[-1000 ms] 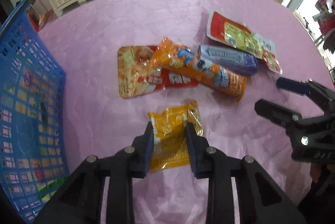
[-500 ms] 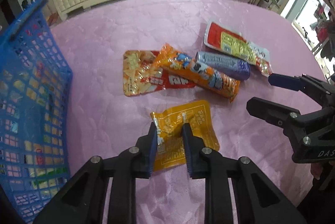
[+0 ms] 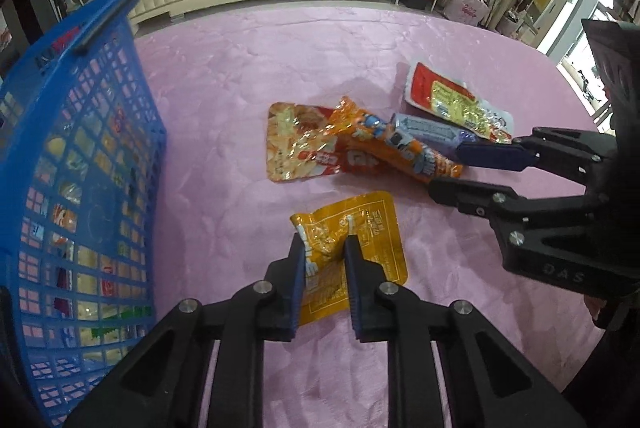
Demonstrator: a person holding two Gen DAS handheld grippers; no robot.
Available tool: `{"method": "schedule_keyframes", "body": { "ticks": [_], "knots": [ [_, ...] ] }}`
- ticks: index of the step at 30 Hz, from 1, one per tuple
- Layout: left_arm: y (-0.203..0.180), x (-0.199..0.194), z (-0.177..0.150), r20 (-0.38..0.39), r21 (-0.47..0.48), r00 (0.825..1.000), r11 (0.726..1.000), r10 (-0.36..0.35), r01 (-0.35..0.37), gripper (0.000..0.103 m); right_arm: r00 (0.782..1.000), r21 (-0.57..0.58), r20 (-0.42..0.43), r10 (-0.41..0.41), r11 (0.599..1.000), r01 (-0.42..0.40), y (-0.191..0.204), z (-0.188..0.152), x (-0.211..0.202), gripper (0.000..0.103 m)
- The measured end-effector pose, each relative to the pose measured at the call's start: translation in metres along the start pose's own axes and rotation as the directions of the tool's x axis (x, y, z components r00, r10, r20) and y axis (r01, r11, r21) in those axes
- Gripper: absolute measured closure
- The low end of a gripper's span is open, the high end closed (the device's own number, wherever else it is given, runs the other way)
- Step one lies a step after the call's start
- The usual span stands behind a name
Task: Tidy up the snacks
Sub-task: 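Grasp the orange tube snack with the right gripper while the left gripper holds the yellow pack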
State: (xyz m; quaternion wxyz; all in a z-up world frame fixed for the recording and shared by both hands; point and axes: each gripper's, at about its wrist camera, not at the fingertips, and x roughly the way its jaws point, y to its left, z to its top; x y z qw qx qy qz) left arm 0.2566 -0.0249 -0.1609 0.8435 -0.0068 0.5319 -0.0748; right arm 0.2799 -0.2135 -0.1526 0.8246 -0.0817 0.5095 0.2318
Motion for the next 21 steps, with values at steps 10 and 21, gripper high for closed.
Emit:
{"method": "schedule_keyframes", "body": {
  "ticks": [10,21],
  "knots": [
    [0.002,-0.008,-0.006,0.002,0.01,1.0,1.0,0.007,-0.007,0.086,0.999,-0.043,-0.012,-0.037,0.998,0.036,0.006,-0.002,0.006,0.084],
    [-0.005,-0.053,-0.018,0.066,0.025,0.998,1.0,-0.001,-0.001,0.086,0.997,-0.072,0.044,-0.06,0.995,0.063,0.025,-0.019,-0.038,0.102]
  ]
}}
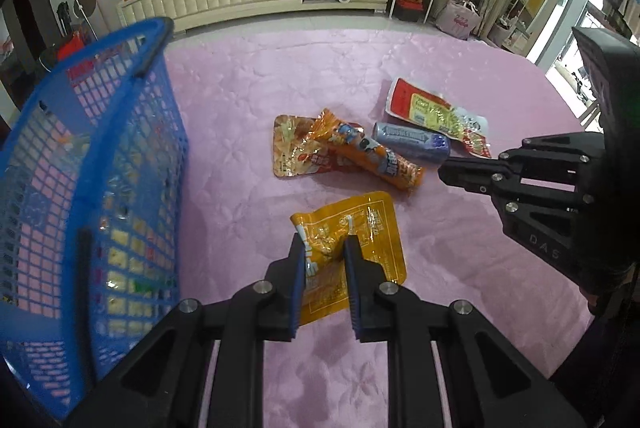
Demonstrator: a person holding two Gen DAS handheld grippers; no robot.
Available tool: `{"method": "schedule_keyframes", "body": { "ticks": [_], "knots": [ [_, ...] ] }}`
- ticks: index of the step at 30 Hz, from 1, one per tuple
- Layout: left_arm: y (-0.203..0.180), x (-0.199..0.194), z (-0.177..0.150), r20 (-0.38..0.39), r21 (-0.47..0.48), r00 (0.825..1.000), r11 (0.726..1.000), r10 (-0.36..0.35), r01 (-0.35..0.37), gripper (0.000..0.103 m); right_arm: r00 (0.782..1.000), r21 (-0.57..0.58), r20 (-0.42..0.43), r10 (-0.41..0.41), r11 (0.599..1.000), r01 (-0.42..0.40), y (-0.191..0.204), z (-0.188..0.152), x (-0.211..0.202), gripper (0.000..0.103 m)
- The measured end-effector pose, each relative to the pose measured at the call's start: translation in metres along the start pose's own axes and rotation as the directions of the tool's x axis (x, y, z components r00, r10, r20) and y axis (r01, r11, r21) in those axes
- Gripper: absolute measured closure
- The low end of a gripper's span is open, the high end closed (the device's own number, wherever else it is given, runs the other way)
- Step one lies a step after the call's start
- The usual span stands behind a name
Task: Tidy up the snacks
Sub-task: 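Grasp the orange tube snack with the right gripper while the left gripper holds the yellow pack, then lift both snacks and carry them toward the blue basket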
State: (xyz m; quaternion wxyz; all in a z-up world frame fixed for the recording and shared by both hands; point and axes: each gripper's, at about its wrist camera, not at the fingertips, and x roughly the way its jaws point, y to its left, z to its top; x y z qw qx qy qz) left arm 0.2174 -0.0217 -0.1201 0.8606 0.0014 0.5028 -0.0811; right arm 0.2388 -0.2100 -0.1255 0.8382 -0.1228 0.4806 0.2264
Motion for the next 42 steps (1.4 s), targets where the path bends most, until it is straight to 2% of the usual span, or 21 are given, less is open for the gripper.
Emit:
{"method": "schedule_keyframes", "body": {
  "ticks": [4,7,21,22,24,26,29,31,36,37,38,39,40,42],
  "knots": [
    [-0.001,-0.011,-0.004,0.018,0.005,1.0,1.0,0.009,-0.009,0.086,1.0,-0.028,-0.003,0.015,0.999,-0.015,0.009,0.007,-0.001,0.101],
    [0.005,-0.015,-0.006,0.019,-0.012,1.0,1.0,0.021,-0.021,0.086,1.0,-0.053,0.016,-0.026,0.998,0.026,0.009,0.015,0.004,0.101],
    [0.005,0.005,-0.002,-0.006,-0.009,0.999,0.999,0.033,-0.034,0.086,0.995,-0.044,-0.091,0.042,0.998,-0.046,-0.004,0.024,0.051,0.094],
    [0.005,0.007,-0.002,-0.01,-0.009,0.999,0.999,0.035,-0.035,0.086,0.996,-0.06,-0.087,0.035,0.997,-0.04,-0.002,0.024,0.052,0.092],
    [0.006,0.01,-0.001,-0.015,-0.011,0.999,0.999,0.036,-0.036,0.086,0.996,-0.069,-0.08,0.03,0.997,-0.035,-0.001,0.026,0.053,0.08],
    [0.007,0.013,0.0,-0.019,-0.01,0.999,0.999,0.036,-0.037,0.086,0.997,-0.07,-0.072,0.031,0.997,-0.036,-0.002,0.028,0.054,0.06],
    [0.004,0.018,0.002,-0.021,-0.008,0.999,0.999,0.034,-0.034,0.086,0.998,-0.076,-0.055,0.013,0.997,-0.017,-0.005,0.032,0.055,0.047],
    [0.004,0.022,0.002,-0.025,-0.008,0.999,0.999,0.035,-0.035,0.086,0.998,-0.083,-0.069,-0.001,0.997,-0.005,-0.008,0.036,0.062,0.045],
    [0.003,0.025,0.004,-0.025,-0.004,0.999,0.999,0.033,-0.033,0.086,0.999,-0.154,-0.048,0.009,0.988,-0.016,-0.001,0.032,0.068,0.046],
    [0.003,0.026,0.005,-0.026,-0.001,0.999,0.999,0.033,-0.033,0.086,0.999,-0.173,-0.046,0.006,0.985,-0.014,0.003,0.029,0.067,0.053],
    [0.002,0.026,0.005,-0.026,-0.002,0.999,0.999,0.035,-0.035,0.086,0.998,-0.192,-0.057,0.012,0.981,-0.022,0.007,0.027,0.069,0.073],
    [0.003,0.025,0.005,-0.025,-0.004,0.999,0.999,0.036,-0.036,0.086,0.997,-0.205,-0.071,-0.005,0.979,-0.009,0.011,0.025,0.071,0.082],
    [0.003,0.024,0.005,-0.024,-0.006,0.999,0.999,0.034,-0.035,0.086,0.998,-0.216,-0.067,-0.02,0.976,0.005,0.015,0.022,0.07,0.086],
    [0.002,0.019,0.003,-0.014,-0.006,0.999,0.999,0.032,-0.032,0.086,0.998,-0.196,-0.06,0.013,0.98,-0.025,0.016,0.019,0.063,0.087]
  ]
}}
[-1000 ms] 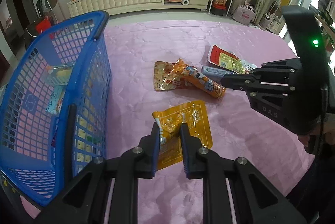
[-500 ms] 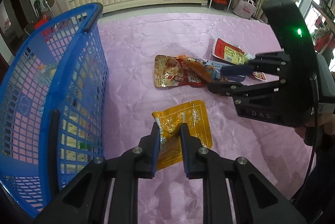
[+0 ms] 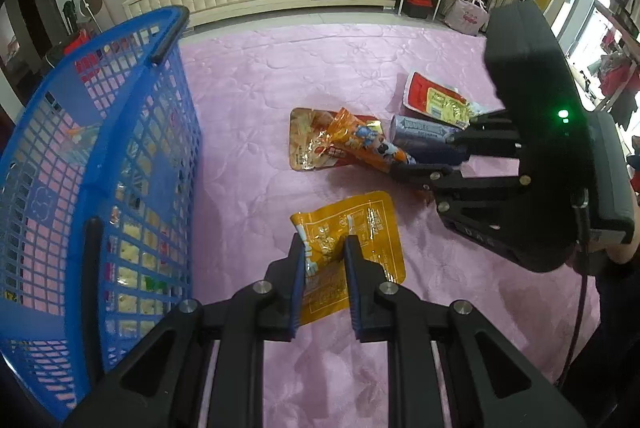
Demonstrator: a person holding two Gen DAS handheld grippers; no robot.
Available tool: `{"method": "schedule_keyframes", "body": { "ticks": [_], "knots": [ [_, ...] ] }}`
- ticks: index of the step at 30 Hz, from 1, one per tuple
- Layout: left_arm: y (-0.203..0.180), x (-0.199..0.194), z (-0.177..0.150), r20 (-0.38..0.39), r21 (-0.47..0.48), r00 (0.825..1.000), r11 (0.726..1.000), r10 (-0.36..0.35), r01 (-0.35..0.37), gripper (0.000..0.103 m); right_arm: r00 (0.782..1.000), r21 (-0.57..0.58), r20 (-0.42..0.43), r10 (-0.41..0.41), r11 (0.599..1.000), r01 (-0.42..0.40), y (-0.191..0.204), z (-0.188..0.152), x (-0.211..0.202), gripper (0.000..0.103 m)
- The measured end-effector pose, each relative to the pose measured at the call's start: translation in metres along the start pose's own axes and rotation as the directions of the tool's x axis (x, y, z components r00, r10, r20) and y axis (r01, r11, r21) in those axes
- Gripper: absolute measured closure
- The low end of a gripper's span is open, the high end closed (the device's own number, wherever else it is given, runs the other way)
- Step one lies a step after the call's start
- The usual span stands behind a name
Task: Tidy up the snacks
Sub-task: 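Lift both snacks and carry them toward the blue basket, then lower the yellow pack into the blue basket and open the left gripper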
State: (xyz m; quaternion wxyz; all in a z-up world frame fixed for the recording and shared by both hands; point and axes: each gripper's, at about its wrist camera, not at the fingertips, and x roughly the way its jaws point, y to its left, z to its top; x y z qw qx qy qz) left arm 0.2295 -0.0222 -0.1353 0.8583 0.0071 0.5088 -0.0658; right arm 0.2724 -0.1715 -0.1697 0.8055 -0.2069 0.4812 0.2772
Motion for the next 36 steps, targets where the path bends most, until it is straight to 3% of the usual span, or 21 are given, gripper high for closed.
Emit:
{"method": "schedule_keyframes", "body": {
  "ticks": [10,21,30,36],
  "knots": [
    [-0.004,-0.053,-0.005,0.101,0.013,0.995,1.0,-0.002,0.0,0.086,0.995,0.01,0.098,-0.036,0.999,0.035,0.027,-0.005,-0.072,0.087],
    [0.012,-0.131,-0.01,0.233,0.024,0.972,1.0,0.01,-0.016,0.086,0.973,0.015,0.216,-0.082,0.997,0.081,0.058,0.01,-0.15,0.087],
    [0.049,-0.176,-0.012,0.297,0.003,0.954,0.999,0.03,-0.033,0.086,0.962,0.015,0.262,-0.077,0.997,0.076,0.089,0.029,-0.177,0.087],
    [0.078,-0.193,-0.006,0.303,-0.006,0.952,0.998,0.055,-0.055,0.084,0.961,0.013,0.272,-0.043,0.999,0.042,0.114,0.052,-0.175,0.087]
  ]
}}
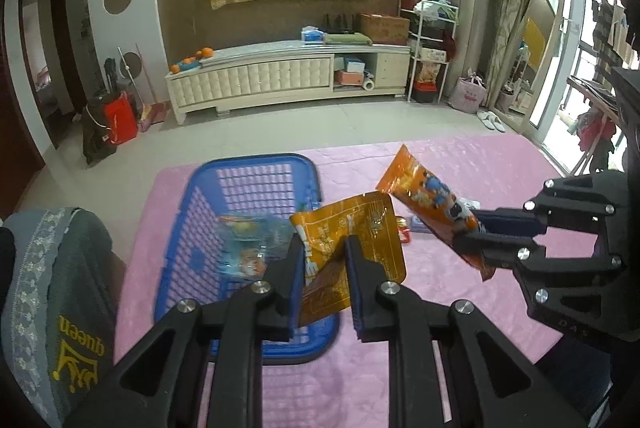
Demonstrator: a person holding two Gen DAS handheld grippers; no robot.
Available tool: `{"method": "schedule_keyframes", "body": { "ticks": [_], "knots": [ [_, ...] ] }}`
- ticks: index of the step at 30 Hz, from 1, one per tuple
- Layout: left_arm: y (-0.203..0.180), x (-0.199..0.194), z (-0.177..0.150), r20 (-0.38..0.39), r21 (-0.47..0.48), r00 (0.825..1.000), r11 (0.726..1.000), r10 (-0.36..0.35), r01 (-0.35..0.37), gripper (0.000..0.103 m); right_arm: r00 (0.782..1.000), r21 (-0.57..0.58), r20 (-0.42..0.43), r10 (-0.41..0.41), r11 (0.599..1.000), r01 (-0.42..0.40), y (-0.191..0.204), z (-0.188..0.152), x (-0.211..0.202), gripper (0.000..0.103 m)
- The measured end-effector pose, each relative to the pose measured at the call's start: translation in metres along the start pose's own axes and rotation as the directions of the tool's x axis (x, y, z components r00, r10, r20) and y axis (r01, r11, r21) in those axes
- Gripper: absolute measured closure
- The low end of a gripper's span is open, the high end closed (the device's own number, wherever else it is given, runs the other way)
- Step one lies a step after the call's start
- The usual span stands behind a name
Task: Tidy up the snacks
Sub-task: 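Lower the yellow pack into the blue basket and open the left gripper, then lower the orange tube snack into the basket and open the right gripper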
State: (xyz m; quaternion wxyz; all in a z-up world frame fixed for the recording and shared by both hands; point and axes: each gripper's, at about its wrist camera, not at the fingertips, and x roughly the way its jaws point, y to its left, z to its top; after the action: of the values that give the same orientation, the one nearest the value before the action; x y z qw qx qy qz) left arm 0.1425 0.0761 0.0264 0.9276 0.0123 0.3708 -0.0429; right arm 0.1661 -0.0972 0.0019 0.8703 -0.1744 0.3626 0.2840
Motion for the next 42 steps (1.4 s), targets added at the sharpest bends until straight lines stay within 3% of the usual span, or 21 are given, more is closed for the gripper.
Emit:
{"method": "schedule_keyframes", "body": {
  "ticks": [8,15,19,24,26,27,35,42],
  "knots": [
    [0.036,0.017,0.0,-0.047,-0.008,0.998,1.0,0.029,-0.029,0.083,0.997,0.07,-0.011,0.073,0.995,-0.072,0.015,0.023,0.034,0.087],
    [0.061,0.048,-0.013,-0.1,-0.022,0.994,0.999,0.035,-0.038,0.081,0.989,0.127,-0.065,0.132,0.984,-0.123,0.019,0.024,0.069,0.087],
    [0.062,0.063,-0.024,-0.141,-0.018,0.989,0.999,0.038,-0.041,0.08,0.988,0.133,-0.092,0.125,0.985,-0.112,0.021,0.021,0.08,0.087],
    [0.059,0.069,-0.034,-0.167,0.031,0.983,0.997,0.07,-0.066,0.056,0.987,0.147,-0.096,0.128,0.983,-0.113,0.022,0.022,0.079,0.087],
    [0.057,0.062,-0.035,-0.152,0.036,0.986,0.997,0.068,-0.064,0.037,0.988,0.147,-0.091,0.128,0.983,-0.113,0.024,0.022,0.073,0.087],
    [0.058,0.058,-0.034,-0.145,0.033,0.987,0.997,0.071,-0.067,0.033,0.988,0.146,-0.09,0.126,0.983,-0.112,0.023,0.023,0.072,0.087],
    [0.066,0.015,-0.027,-0.058,0.005,0.992,0.994,0.113,-0.113,0.021,0.987,0.174,-0.057,0.151,0.975,-0.139,0.024,0.03,0.051,0.087],
    [0.083,-0.001,-0.027,-0.031,-0.015,0.987,0.988,0.155,-0.156,0.019,0.986,0.138,-0.066,0.155,0.98,-0.144,0.039,0.046,0.055,0.087]
  ]
}}
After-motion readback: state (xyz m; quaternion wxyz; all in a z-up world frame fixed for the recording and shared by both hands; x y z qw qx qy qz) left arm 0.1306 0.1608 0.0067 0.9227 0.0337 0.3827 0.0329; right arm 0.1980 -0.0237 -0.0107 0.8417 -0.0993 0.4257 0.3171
